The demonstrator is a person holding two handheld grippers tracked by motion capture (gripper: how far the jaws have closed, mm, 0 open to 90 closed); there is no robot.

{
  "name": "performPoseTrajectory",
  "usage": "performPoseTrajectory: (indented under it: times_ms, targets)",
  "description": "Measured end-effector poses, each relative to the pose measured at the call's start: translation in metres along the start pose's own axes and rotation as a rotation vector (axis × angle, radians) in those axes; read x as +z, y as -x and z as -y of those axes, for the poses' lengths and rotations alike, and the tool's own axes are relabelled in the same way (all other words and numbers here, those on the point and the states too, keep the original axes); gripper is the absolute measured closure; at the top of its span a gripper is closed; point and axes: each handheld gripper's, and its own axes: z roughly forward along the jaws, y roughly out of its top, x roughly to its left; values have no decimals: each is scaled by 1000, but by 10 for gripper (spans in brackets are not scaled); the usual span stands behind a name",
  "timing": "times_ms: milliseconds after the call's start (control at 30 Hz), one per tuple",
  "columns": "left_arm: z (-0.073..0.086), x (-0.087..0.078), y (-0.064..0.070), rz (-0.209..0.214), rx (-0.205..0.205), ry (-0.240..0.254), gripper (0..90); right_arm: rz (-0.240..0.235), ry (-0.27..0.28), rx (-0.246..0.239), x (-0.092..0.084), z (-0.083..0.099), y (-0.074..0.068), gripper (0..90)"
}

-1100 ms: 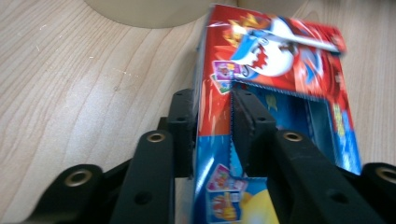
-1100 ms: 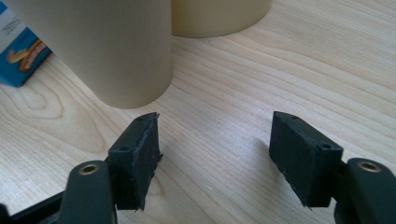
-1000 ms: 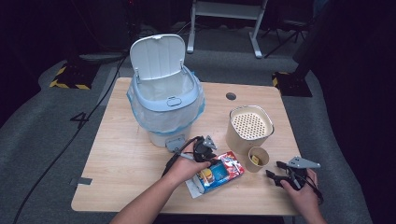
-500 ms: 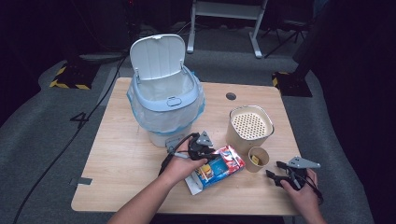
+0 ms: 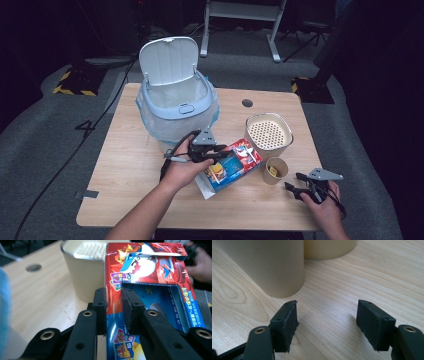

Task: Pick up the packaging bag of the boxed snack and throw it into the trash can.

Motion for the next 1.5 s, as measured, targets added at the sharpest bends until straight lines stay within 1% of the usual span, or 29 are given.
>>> performPoseTrajectory:
  times_ms: [33, 67, 100, 167, 200, 233, 300, 367, 400, 467, 500, 600, 733, 800, 833, 900, 967, 1033, 1067, 1167, 1300, 1333, 1433, 1467, 1500]
  targets:
    - [-3, -5, -1, -6, 2, 13, 747, 0, 0, 0, 0, 0, 0, 335]
    - [-9, -14, -2, -19, 4, 36, 747, 0, 0, 0, 0, 0, 0, 335]
    - [-9, -14, -2, -19, 4, 36, 747, 0, 0, 0, 0, 0, 0, 335]
    - [-14, -22, -5, -31, 11, 59, 747, 0, 0, 0, 0, 0, 0, 335]
    - [-19, -30, -7, -43, 12, 82, 747, 0, 0, 0, 0, 0, 0, 335]
    - [-19, -30, -7, -43, 12, 82, 747, 0, 0, 0, 0, 0, 0, 335]
    - [-25, -37, -9, -52, 18, 101, 747, 0, 0, 0, 0, 0, 0, 335]
    - [-31, -48, -11, -63, 20, 132, 747, 0, 0, 0, 0, 0, 0, 335]
    - [-31, -48, -11, -63, 20, 132, 748, 0, 0, 0, 0, 0, 0, 335]
    - [-36, -56, -13, -73, 22, 163, 747, 0, 0, 0, 0, 0, 0, 335]
    - [-36, -56, -13, -73, 22, 163, 747, 0, 0, 0, 0, 0, 0, 335]
    - [-40, -61, -17, -74, 11, 192, 747, 0, 0, 0, 0, 0, 0, 335]
    - [-47, -68, -21, -86, 10, 213, 748, 0, 0, -1, 0, 0, 0, 335]
    - [-51, -72, -24, -96, 11, 220, 748, 0, 0, 0, 0, 0, 0, 335]
    - [-54, -77, -26, -107, 11, 229, 748, 0, 0, 0, 0, 0, 0, 335]
    - [-56, -79, -27, -107, 5, 234, 748, 0, 0, 0, 0, 0, 0, 335]
    - [-59, -84, -31, -125, 6, 248, 748, 0, 0, 0, 0, 0, 0, 335]
    - [-62, -88, -33, -128, -3, 255, 748, 0, 0, 0, 0, 0, 0, 335]
    - [-64, -93, -36, -142, -4, 263, 748, 0, 0, -1, 0, 0, 0, 335]
    - [-67, -98, -39, -150, -11, 276, 748, 0, 0, 0, 0, 0, 0, 335]
    - [-74, -106, -44, -171, -9, 287, 748, 1, 0, 0, 0, 0, 0, 335]
    - [-77, -110, -47, -171, -8, 292, 748, 1, 0, 0, 0, 0, 0, 335]
    - [-81, -113, -49, -174, -9, 301, 749, 0, 0, 1, 0, 0, 0, 335]
    - [-85, -117, -52, -177, -12, 311, 749, 0, 0, 1, 0, 0, 0, 335]
    - [-85, -117, -52, -177, -12, 311, 749, 0, 0, 1, 0, 0, 0, 335]
